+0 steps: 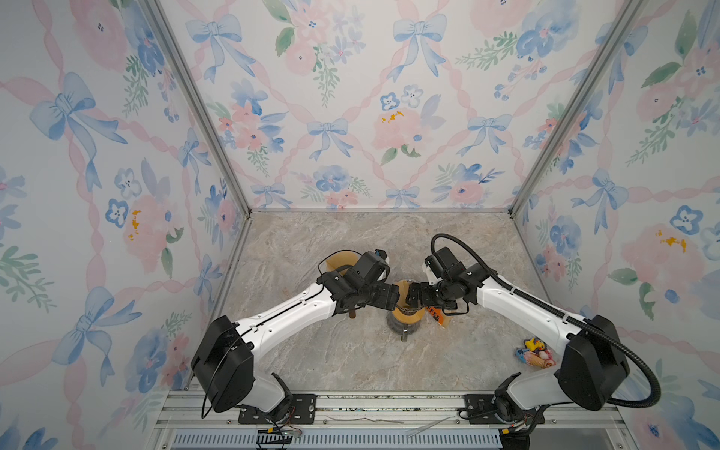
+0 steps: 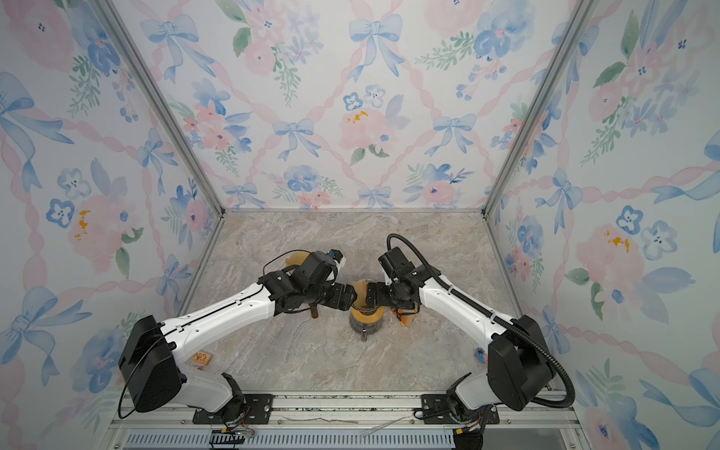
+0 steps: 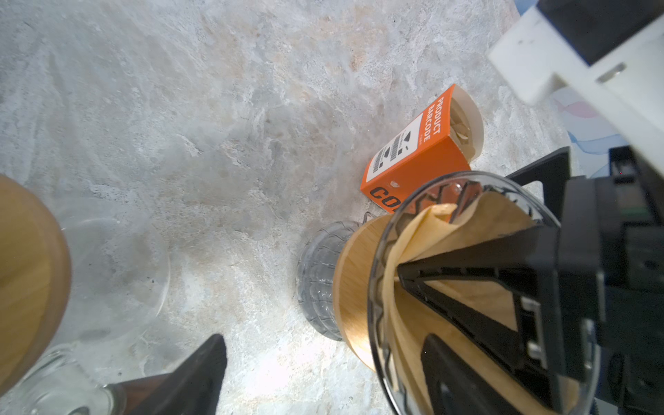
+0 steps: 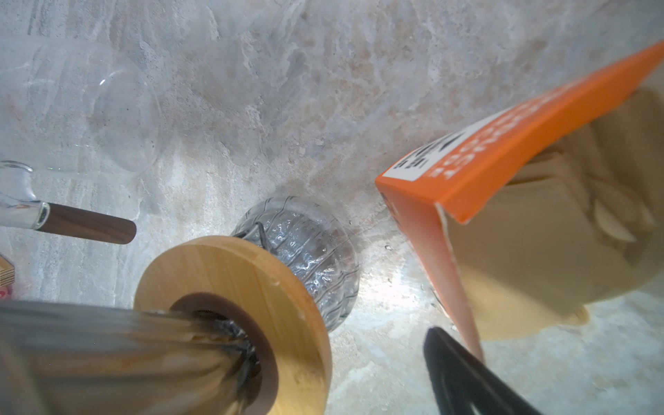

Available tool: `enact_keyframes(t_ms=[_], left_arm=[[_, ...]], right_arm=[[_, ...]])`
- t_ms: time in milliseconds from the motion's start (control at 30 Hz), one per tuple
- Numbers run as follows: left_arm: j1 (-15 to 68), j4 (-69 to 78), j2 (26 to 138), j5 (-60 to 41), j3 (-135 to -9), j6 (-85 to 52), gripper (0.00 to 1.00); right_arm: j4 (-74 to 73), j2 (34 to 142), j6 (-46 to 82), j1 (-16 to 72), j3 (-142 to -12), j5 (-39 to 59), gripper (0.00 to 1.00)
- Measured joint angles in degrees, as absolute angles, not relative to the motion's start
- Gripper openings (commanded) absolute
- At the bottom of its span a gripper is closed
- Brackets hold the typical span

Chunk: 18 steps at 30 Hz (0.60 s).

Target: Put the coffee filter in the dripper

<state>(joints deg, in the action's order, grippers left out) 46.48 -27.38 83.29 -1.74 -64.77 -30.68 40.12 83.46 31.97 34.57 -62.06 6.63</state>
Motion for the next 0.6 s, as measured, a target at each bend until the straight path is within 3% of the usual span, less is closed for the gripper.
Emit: enact_keyframes(t_ms=[600], left_arm=[[46.48, -27.38, 83.26, -1.52, -64.77, -30.65, 0.87]], right_arm=[[38.5, 81.91, 31.79, 34.54, -63.7, 10.76, 0.98]])
